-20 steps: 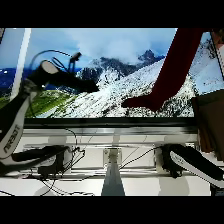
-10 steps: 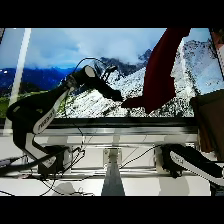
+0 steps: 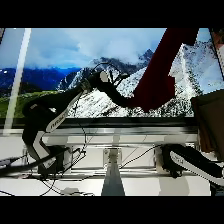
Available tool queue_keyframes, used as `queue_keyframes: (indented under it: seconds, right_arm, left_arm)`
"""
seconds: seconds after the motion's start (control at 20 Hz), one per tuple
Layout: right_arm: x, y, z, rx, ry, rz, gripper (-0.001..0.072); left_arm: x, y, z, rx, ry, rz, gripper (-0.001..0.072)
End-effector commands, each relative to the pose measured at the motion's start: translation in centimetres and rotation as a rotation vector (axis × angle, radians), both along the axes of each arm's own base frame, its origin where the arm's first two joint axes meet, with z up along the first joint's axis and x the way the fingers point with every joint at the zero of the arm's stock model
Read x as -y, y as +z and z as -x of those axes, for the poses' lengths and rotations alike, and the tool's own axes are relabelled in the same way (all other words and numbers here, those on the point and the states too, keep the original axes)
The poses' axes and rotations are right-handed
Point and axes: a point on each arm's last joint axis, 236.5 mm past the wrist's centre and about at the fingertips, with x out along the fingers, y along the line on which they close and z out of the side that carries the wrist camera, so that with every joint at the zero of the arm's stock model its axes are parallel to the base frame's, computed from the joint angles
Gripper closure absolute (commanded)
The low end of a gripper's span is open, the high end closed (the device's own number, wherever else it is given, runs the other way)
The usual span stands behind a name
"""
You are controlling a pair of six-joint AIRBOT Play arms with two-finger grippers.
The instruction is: Fold the clothes and pants, and hang the long-sleeved shirts on hangers.
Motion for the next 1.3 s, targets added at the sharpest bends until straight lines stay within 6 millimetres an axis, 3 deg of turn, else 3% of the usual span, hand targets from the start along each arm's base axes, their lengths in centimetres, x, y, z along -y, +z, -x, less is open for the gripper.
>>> queue_keyframes:
  seconds: [0.0,0.15,0.25,0.3,0.4,0.45,0.55,0.7,0.8,0.9,1.0,1.1,1.25]
  right_arm:
    - [0.0,0.0,0.0,0.001,0.001,0.000,0.0699]
    - [0.7,0.3,-0.2,0.017,-0.023,0.025,0.0699]
    - [2.1,0.5,-0.4,0.037,-0.072,0.080,0.0699]
    - [3.2,0.5,-0.6,0.042,-0.104,0.107,0.0699]
    - [5.9,0.5,-0.9,0.041,-0.173,0.123,0.0699]
    - [7.7,0.5,-1.1,0.032,-0.225,0.099,0.0699]
    - [11.8,0.2,-1.0,0.008,-0.333,0.050,0.0699]
    - [15.8,0.1,-0.2,-0.005,-0.430,0.027,0.0699]
    - [15.6,0.2,0.7,-0.019,-0.421,0.006,0.0699]
    - [13.8,0.9,1.8,-0.017,-0.366,-0.050,0.0699]
    - [12.6,1.8,3.3,-0.012,-0.333,-0.079,0.0699]
    - [11.7,1.9,5.6,-0.039,-0.309,-0.086,0.0699]
    - [10.2,-1.0,9.6,-0.196,-0.254,-0.031,0.0700]
  left_arm:
    - [-0.5,-0.6,-0.2,0.036,-0.028,-0.033,0.0689]
    - [-3.6,1.4,-4.3,0.159,-0.024,-0.085,0.0690]
    - [-8.0,5.8,-9.9,0.318,0.064,-0.141,0.0690]
    - [-10.8,8.8,-12.7,0.398,0.137,-0.161,0.0690]
    - [-17.7,16.8,-17.7,0.563,0.332,-0.171,0.0691]
    - [-21.7,21.4,-19.3,0.642,0.449,-0.154,0.0690]
    - [-29.8,30.0,-20.1,0.802,0.681,-0.120,0.0691]
    - [-40.3,42.5,-16.9,1.094,0.975,-0.091,0.0690]
    - [-44.4,49.5,-13.2,1.298,1.100,-0.077,0.0690]
    - [-46.6,55.2,-8.9,1.477,1.178,-0.072,0.0690]
    - [-47.5,57.6,-5.6,1.554,1.217,-0.092,0.0690]
    - [-48.2,57.5,-3.2,1.544,1.239,-0.155,0.0690]
    - [-49.3,51.9,-1.5,1.323,1.226,-0.325,0.0690]
